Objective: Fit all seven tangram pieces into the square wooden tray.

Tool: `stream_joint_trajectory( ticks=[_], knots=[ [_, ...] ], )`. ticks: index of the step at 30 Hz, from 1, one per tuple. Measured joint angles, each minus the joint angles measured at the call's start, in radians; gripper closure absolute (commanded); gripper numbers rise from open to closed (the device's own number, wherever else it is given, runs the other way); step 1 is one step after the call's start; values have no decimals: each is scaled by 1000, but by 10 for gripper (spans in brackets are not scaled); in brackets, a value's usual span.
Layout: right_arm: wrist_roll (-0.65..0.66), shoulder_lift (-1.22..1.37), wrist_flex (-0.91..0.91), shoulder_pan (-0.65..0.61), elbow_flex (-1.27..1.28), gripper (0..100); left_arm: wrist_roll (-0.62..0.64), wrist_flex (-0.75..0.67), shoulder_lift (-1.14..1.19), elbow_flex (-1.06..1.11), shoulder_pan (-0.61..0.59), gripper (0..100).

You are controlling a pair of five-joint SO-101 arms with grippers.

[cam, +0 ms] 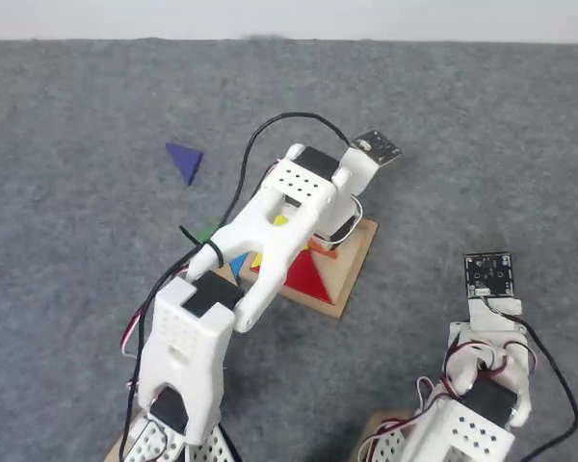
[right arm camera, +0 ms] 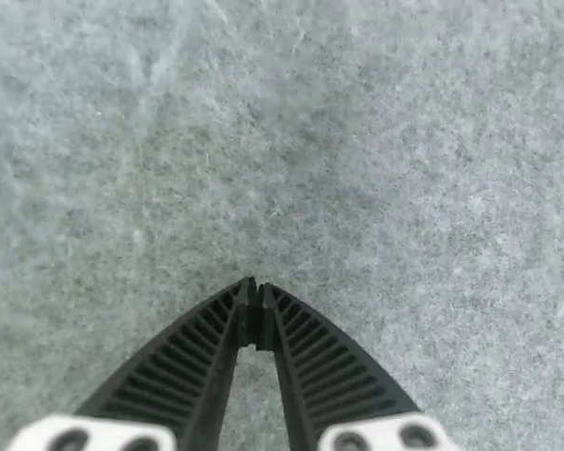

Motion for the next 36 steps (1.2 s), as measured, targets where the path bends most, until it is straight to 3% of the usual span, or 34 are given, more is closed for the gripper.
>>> stream_joint_trajectory(
  ticks=[8,15,30,36],
  knots=[
    [0,0,0,0,0,989,-46,-124,-238,301,32,987],
    [0,0,0,-5,0,989,-80,-267,-184,405,29,987],
    [0,0,0,-5,0,989,-110,-176,-2,91,-121,987],
    [0,0,0,-5,0,989,-109,-92,-2,-31,-75,987]
  ],
)
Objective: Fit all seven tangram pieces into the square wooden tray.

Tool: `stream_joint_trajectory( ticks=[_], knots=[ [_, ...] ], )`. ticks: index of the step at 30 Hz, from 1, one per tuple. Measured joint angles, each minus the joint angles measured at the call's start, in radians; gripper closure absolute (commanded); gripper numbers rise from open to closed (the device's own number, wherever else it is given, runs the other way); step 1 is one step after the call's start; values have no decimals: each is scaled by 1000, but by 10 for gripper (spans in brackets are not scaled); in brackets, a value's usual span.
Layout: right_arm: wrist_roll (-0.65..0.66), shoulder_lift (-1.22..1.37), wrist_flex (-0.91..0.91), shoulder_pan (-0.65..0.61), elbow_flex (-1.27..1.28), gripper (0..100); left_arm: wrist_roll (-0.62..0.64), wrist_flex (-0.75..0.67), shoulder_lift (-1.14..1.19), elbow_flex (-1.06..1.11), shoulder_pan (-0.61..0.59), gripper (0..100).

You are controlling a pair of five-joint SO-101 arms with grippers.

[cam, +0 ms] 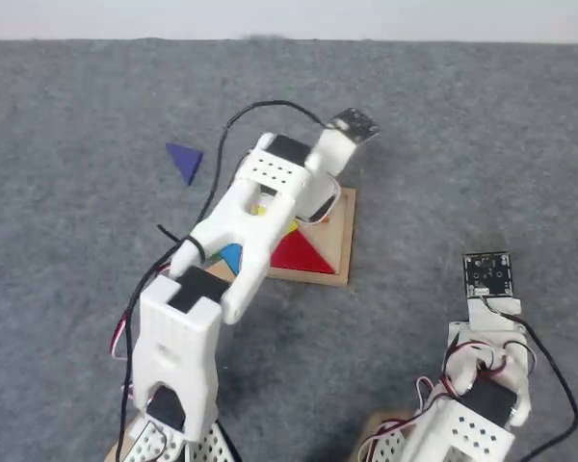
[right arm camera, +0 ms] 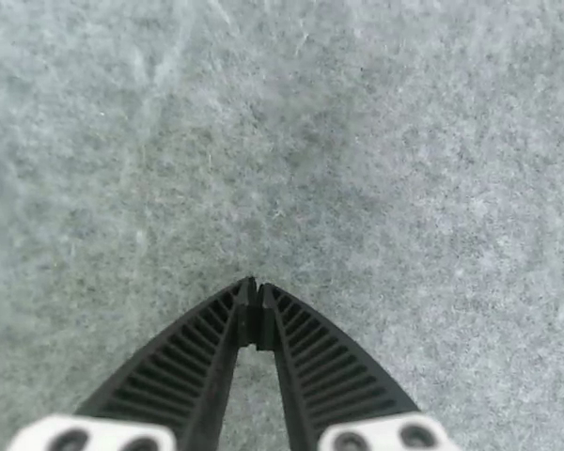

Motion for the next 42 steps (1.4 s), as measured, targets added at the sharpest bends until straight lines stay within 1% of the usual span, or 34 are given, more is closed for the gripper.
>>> stream_joint_trajectory(
  ticks=[5,12,16,22,34,36,39,42],
  knots=[
    [0,0,0,0,0,989,-5,-2,34,-40,101,987],
    [0,0,0,0,0,989,0,-14,160,-64,118,987],
    [0,0,0,0,0,989,-8,-17,166,-64,77,987],
    [0,0,0,0,0,989,-66,-17,166,-64,-8,987],
    [0,0,0,0,0,989,-74,-17,176,-155,-100,987],
    [0,0,0,0,0,989,-74,-15,176,-155,-100,987],
    [0,0,0,0,0,989,-84,-15,176,-187,-64,981],
    [0,0,0,0,0,989,-80,-15,176,-227,-6,912]
  ],
)
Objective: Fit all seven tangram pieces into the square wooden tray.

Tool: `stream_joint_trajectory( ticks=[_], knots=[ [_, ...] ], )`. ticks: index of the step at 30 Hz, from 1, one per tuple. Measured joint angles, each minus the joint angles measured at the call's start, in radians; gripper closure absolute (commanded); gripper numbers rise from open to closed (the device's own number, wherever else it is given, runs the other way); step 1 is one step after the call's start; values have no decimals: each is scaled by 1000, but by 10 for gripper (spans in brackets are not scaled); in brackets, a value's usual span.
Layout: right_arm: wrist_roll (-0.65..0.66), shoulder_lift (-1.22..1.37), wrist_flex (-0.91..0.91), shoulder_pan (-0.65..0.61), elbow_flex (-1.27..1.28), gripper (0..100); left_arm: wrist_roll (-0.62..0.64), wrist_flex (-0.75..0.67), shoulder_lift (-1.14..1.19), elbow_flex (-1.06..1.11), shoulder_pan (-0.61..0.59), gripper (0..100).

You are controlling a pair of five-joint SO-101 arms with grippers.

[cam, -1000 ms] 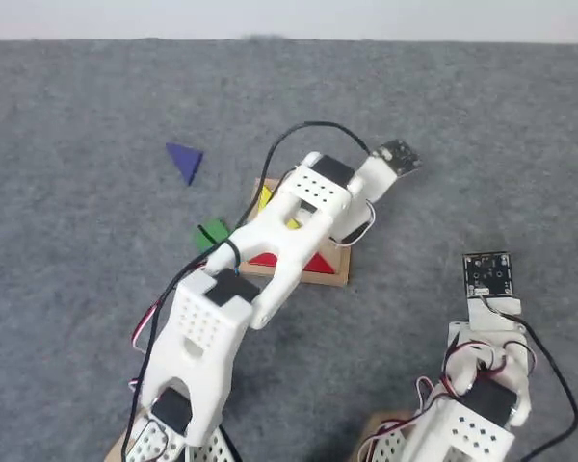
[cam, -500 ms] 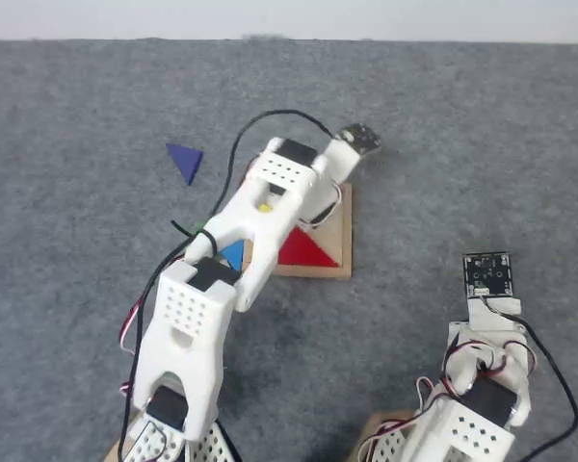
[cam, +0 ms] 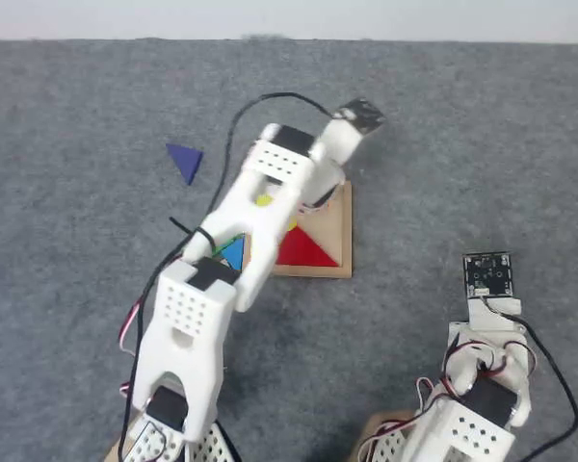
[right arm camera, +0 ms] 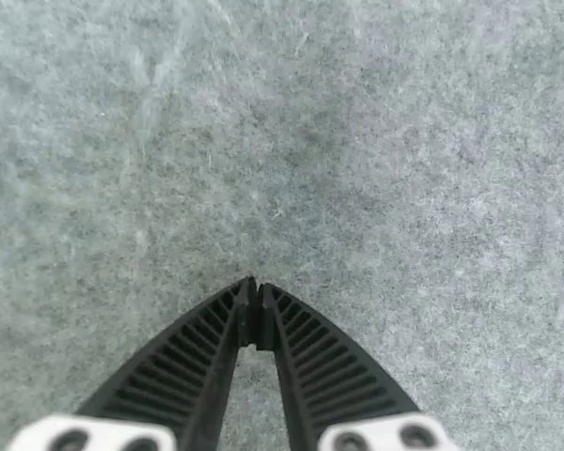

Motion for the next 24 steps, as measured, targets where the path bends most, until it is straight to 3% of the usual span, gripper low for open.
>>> stream_joint_trajectory(
  ticks=[2,6,24],
  knots=[
    [0,0,0,0,0,989,28,-14,0,-12,29,878],
    [0,0,0,0,0,989,94,-64,57,-26,25,905],
    [0,0,0,0,0,989,25,-43,117,-46,-94,928]
  ],
)
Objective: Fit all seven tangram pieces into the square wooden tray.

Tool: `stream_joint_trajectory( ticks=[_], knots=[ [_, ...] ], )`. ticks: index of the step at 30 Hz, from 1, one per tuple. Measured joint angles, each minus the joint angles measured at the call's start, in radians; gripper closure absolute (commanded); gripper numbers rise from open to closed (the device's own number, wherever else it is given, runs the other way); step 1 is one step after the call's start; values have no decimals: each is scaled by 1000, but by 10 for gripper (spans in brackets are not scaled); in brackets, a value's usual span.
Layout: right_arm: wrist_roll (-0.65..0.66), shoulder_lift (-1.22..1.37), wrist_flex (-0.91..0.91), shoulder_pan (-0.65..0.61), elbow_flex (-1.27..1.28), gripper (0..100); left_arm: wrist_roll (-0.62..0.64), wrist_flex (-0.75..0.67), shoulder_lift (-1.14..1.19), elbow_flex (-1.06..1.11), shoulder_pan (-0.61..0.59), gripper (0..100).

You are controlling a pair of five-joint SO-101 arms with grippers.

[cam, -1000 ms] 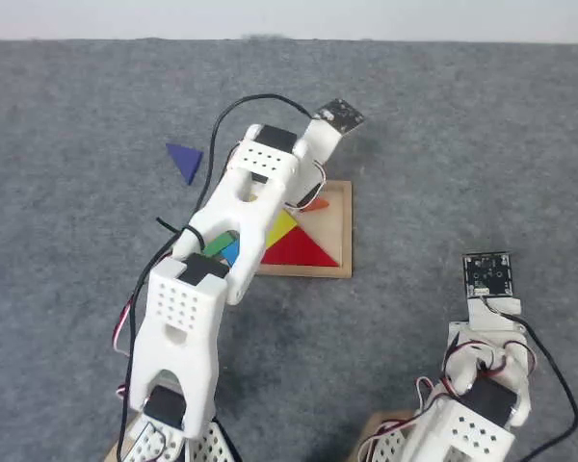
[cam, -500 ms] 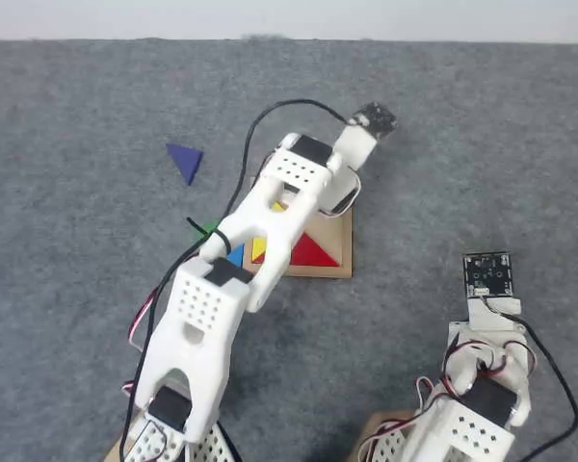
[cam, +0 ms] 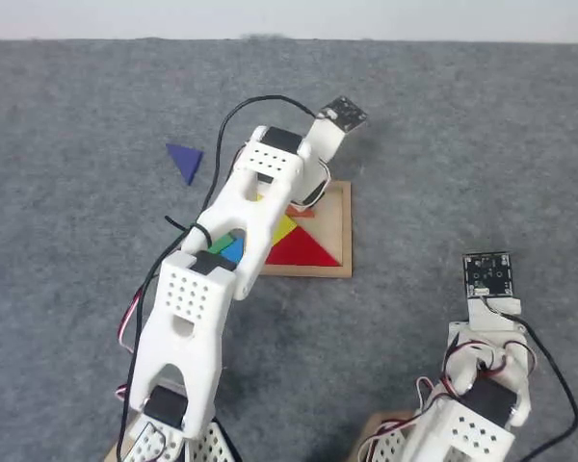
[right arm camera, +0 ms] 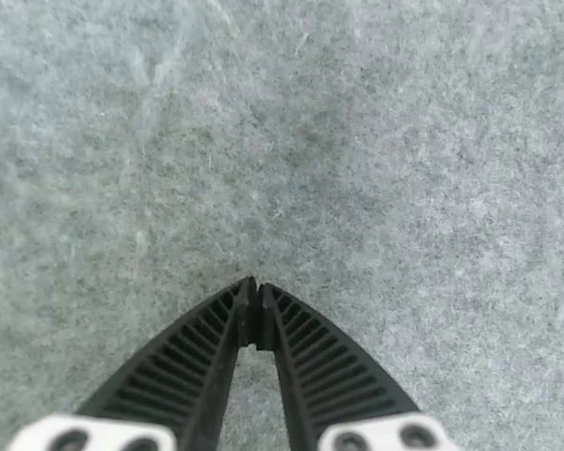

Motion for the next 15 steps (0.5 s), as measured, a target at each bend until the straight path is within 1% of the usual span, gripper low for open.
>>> stream_joint_trajectory(
  ticks=[4,9,10,12,15],
  knots=[
    [0,0,0,0,0,989,0,18,-25,-11,9,928],
    [0,0,0,0,0,989,0,117,-147,-11,58,928],
    [0,0,0,0,0,989,21,133,-175,-11,60,928],
    [0,0,0,0,0,989,75,161,-230,-11,34,928],
    [0,0,0,0,0,989,173,209,-301,-11,-61,928]
  ],
)
